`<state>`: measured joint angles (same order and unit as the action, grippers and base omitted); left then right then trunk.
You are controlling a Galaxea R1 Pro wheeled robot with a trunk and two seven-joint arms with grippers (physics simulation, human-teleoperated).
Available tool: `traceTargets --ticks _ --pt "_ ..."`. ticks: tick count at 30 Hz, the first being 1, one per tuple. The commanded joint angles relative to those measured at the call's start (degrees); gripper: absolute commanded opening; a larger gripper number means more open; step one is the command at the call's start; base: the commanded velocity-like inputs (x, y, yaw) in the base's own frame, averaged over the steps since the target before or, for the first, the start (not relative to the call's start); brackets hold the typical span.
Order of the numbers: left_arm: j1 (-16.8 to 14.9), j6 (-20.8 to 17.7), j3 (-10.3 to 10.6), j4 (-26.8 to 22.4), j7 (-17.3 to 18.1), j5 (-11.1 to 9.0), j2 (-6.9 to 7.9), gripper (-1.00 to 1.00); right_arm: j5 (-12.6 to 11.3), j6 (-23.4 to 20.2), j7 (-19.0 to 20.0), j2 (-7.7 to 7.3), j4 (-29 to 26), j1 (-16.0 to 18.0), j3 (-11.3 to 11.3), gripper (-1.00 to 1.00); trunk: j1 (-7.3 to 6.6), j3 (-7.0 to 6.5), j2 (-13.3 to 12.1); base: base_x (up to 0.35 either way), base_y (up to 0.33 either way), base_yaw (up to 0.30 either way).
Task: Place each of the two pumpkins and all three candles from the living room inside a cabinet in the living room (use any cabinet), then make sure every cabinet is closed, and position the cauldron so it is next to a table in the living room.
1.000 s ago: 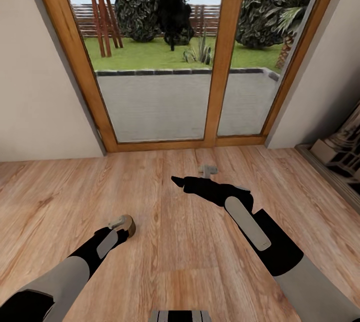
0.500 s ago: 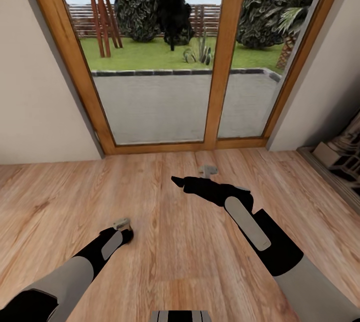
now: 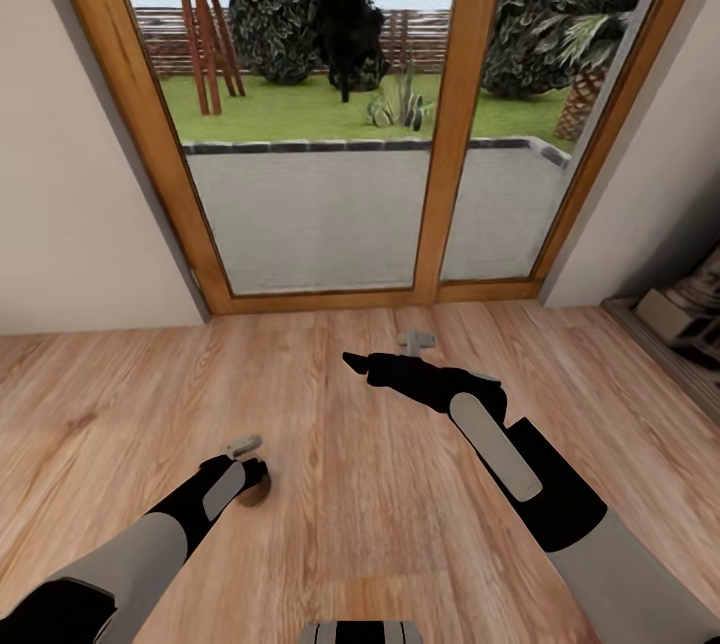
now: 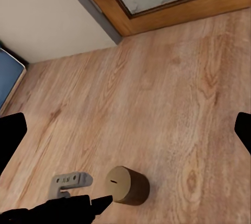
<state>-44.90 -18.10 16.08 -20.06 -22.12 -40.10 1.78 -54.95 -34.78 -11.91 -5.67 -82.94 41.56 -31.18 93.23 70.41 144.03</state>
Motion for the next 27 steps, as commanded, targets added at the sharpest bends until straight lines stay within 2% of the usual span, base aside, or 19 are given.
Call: traceTargets --ticks 1,12,27 --pt "-0.01 -0.24 0.50 -0.15 -0.45 -0.50 0.06 1.00 -0.60 -0.03 -0.57 -0.05 -0.10 0.07 -0.11 1.00 0.00 0.05 0.02 0.173 0.049 0.000" --pt "-0.01 -0.27 0.53 -0.15 -0.46 -0.51 0.06 1.00 -0.60 -0.03 -0.57 -0.05 -0.11 0.03 -0.11 1.00 0.00 0.05 0.02 0.205 0.031 0.000" --pt "-0.01 -0.27 0.50 -0.15 -0.46 -0.64 0.06 1.00 -0.60 -0.03 -0.57 -0.05 -0.06 0.03 -0.11 1.00 0.00 0.05 0.02 0.106 0.046 0.000"
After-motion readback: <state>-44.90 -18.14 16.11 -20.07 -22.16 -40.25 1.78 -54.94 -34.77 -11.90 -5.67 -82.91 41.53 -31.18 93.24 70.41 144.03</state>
